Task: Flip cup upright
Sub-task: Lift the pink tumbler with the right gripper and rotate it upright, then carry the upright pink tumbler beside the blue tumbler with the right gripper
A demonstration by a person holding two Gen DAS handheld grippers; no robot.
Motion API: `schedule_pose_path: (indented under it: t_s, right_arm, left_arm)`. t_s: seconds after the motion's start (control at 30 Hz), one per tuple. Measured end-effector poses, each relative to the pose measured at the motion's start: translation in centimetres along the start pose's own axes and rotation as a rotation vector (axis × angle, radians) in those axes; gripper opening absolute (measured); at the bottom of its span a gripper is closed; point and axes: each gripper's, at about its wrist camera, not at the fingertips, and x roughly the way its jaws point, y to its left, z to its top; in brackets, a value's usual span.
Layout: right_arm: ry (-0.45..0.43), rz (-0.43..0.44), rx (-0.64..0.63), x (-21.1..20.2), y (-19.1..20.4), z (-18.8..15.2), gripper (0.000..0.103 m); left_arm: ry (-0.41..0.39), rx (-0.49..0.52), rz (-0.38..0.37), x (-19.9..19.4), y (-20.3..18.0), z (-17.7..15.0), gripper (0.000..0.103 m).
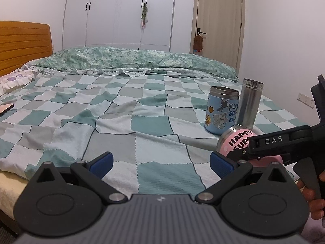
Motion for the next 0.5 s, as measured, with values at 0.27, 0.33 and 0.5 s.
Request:
schedule_pose_path:
  t_s: [0.27,0.33,0.5]
  right_arm:
    - [-0.189,0.077,-0.069,-4.9,-3.5,1.2,0.103]
    - [-0.228,0.057,-0.104,-5.8,-4.9,1.7,0.103]
    - [-0.306,-0.043,-0.197,-7.4,-8.6,2.1,0.103]
  left_arm:
    - [0.042,0.018,-0.070,1.5,-2.9,1.6,0.103]
    - [0.074,0.009,-0.116,2.3,-4.0,2.1,0.103]
    - [0.181,0.027,-0.195,5.2,-7.3,3.9,0.103]
